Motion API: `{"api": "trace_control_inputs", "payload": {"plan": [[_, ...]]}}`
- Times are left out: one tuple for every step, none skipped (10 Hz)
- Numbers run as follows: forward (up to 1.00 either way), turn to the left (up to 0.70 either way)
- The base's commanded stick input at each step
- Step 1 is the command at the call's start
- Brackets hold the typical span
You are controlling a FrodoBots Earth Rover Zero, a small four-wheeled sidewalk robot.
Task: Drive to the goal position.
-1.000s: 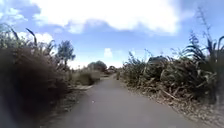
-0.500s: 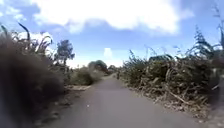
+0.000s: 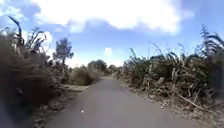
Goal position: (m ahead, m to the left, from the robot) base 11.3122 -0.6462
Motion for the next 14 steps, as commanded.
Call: {"api": "trace_control_inputs", "payload": {"plan": [[0.70, 0.00], [0.70, 0.00], [0.70, 0.00], [0.70, 0.00], [0.70, 0.00], [0.70, 0.00], [0.70, 0.00], [0.70, 0.00], [0.70, 0.00], [0.70, 0.00], [0.70, 0.00], [0.70, 0.00], [0.70, 0.00], [0.70, 0.00]]}}
